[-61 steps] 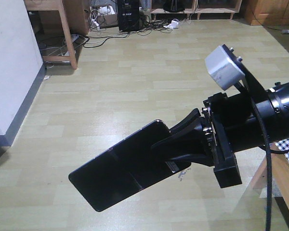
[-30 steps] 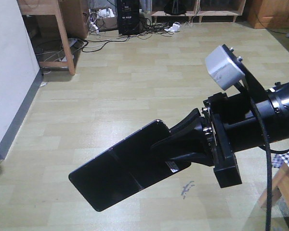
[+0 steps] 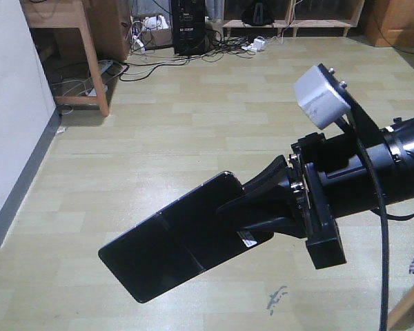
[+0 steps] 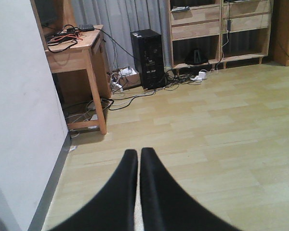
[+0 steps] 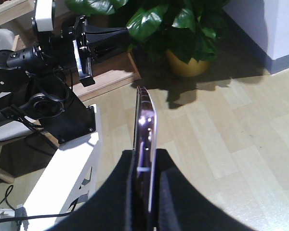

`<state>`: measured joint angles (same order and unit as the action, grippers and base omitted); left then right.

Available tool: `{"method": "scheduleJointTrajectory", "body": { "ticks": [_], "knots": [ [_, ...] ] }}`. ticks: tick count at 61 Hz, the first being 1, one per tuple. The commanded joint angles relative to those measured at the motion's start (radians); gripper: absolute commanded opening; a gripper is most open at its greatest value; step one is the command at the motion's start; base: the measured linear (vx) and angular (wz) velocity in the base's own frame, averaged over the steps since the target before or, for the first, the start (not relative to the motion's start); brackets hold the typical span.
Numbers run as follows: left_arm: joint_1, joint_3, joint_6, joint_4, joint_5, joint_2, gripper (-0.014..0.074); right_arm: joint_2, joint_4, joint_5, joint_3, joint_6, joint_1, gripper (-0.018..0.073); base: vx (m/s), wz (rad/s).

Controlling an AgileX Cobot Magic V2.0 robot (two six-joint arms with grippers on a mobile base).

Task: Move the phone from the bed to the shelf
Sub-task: 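Keep holding the phone in the right gripper while driving toward the desk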

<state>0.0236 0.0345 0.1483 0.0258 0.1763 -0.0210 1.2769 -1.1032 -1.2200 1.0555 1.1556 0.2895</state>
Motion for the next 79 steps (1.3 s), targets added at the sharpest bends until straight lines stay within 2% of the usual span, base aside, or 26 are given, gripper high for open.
{"method": "scheduleJointTrajectory", "body": {
  "ticks": [1, 79],
  "knots": [
    [-0.001, -0.023, -0.006, 0.009, -0.071, -0.004, 0.0001, -0.028, -0.086, -0.066, 0.028, 0.004, -0.003, -0.0002, 0.21, -0.01],
    [-0.001, -0.023, -0.006, 0.009, -0.071, -0.004, 0.0001, -0.028, -0.086, -0.066, 0.028, 0.004, -0.003, -0.0002, 0.14, -0.02]
  ]
}}
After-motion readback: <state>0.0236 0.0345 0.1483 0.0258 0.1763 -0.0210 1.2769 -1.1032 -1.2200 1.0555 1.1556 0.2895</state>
